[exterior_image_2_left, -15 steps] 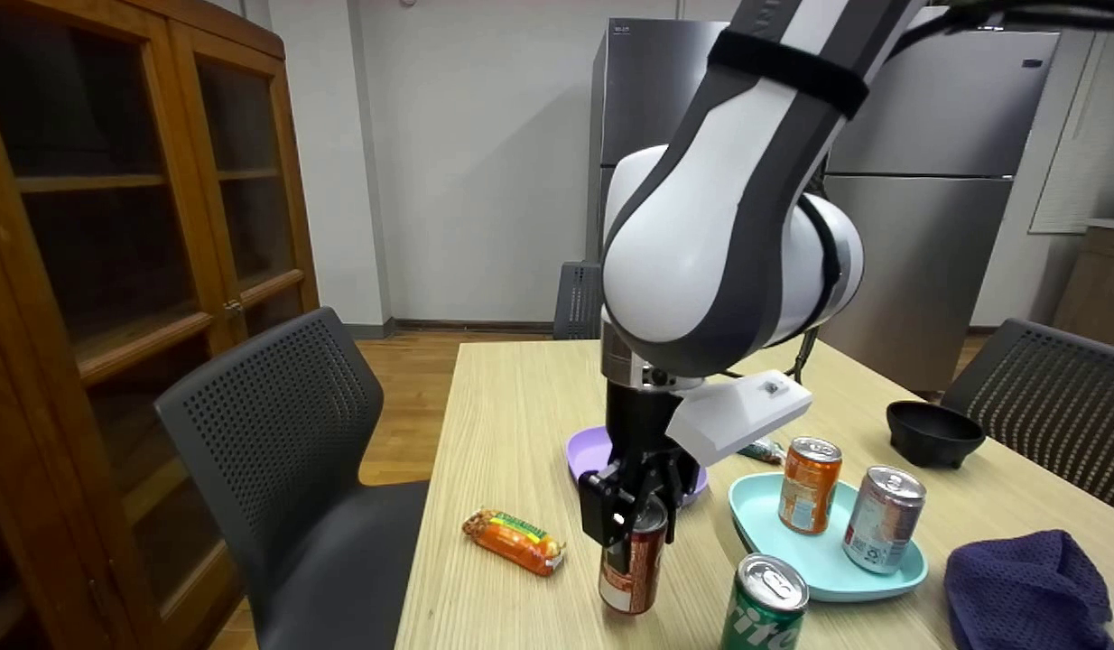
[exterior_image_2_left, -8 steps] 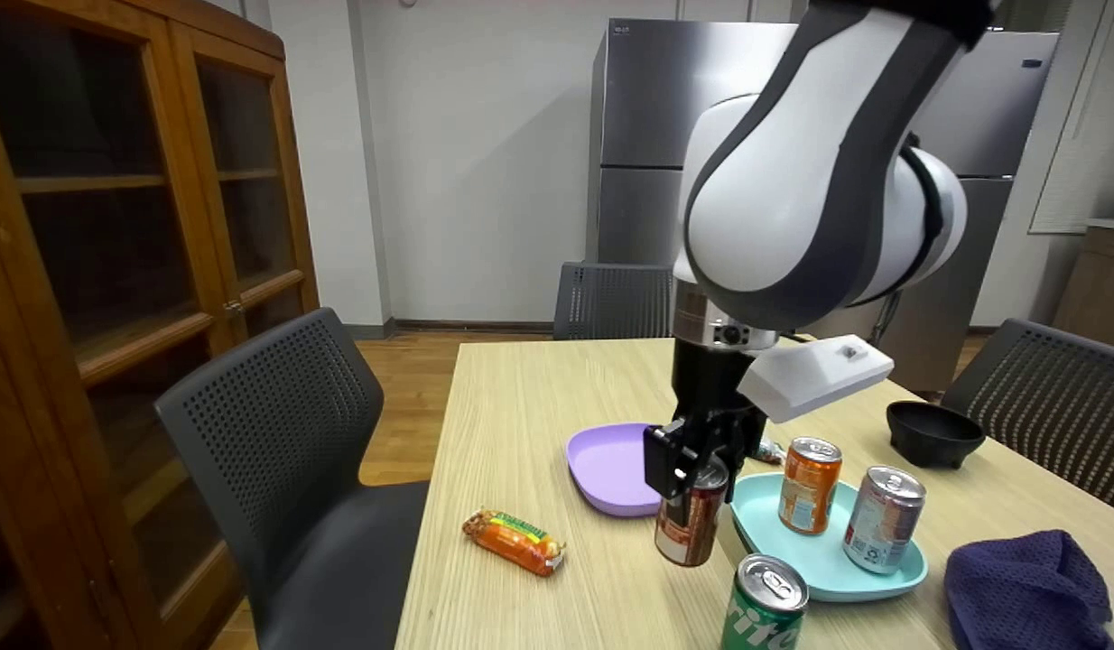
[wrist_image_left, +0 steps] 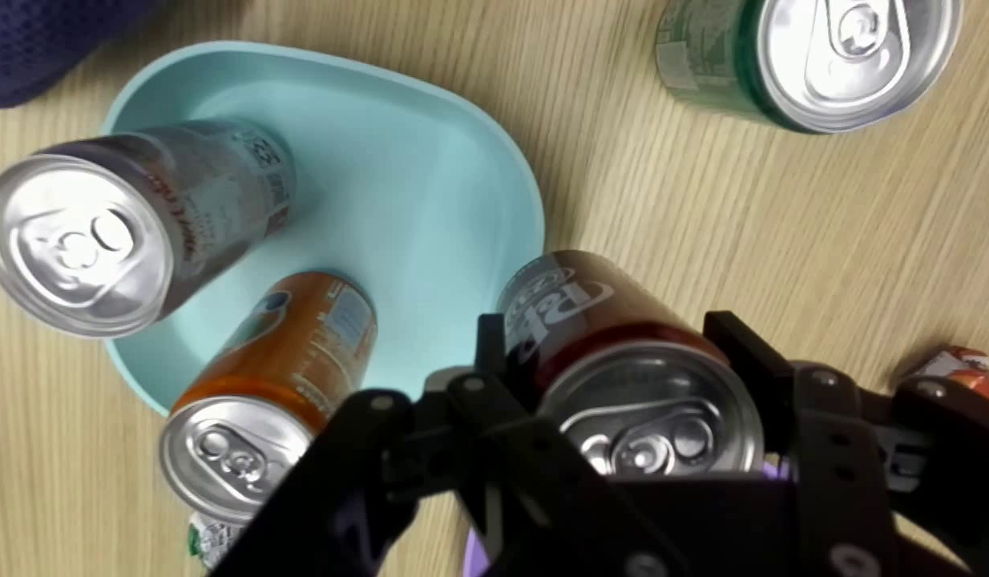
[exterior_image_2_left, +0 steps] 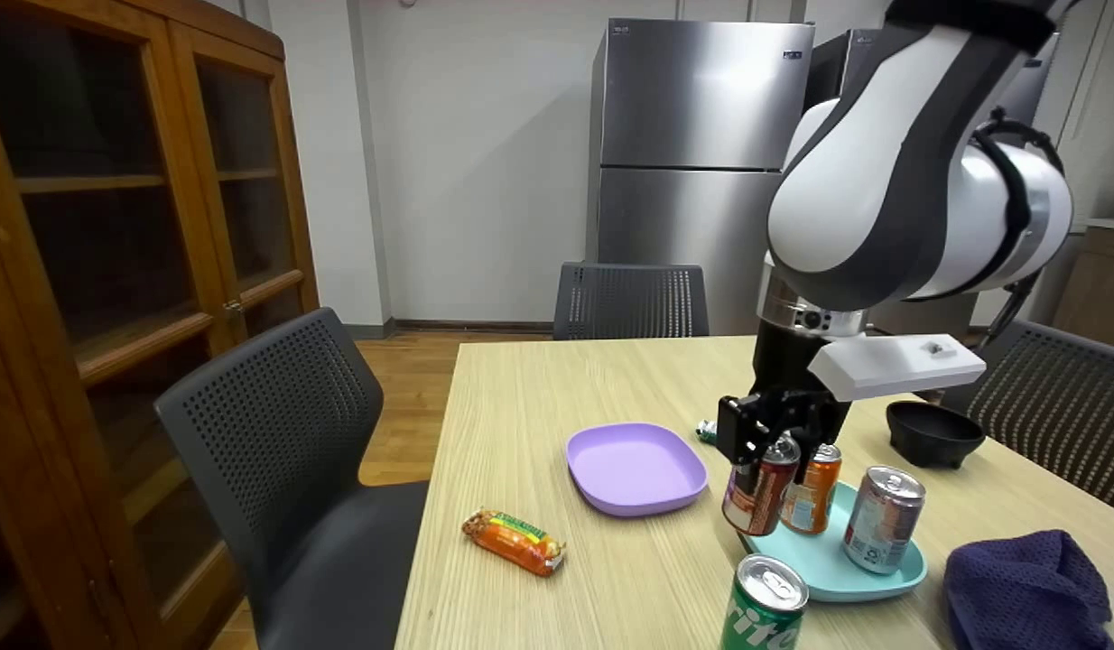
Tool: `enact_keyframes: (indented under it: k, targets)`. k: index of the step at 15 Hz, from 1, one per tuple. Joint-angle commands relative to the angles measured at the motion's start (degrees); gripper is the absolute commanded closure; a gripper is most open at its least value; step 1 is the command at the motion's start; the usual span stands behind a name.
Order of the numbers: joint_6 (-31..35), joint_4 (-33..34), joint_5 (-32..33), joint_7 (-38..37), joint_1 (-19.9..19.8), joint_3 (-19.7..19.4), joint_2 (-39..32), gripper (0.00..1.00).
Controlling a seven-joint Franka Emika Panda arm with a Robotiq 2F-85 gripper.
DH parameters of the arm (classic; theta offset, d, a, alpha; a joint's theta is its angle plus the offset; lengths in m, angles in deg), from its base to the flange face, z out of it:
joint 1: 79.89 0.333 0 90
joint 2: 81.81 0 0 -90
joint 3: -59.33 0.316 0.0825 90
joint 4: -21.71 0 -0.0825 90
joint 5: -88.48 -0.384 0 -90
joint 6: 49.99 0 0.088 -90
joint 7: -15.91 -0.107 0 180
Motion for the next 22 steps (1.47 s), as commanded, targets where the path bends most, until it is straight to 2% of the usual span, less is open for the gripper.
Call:
enact_keyframes:
  k: [1, 7, 10, 19, 21, 22]
  targets:
    - [3.1, -0.2, -3.6, -0.5, -1.9, 0.5, -0.6, 0.62]
    - [6.8, 0.3, -1.8, -9.9, 1.5, -4.8, -3.1, 0.62]
    - [8.6, 0.9, -0.3, -15.1, 5.0, -8.8, -4.5, 0.62]
    - [14.8, 2.1, -6.3, -16.7, 4.7, -7.6, -9.2, 0.62]
    - [14.9, 2.0, -7.5, -15.1, 2.8, -5.3, -9.3, 0.62]
    - [15.0, 2.0, -7.6, -15.1, 3.2, -5.3, -9.4, 0.62]
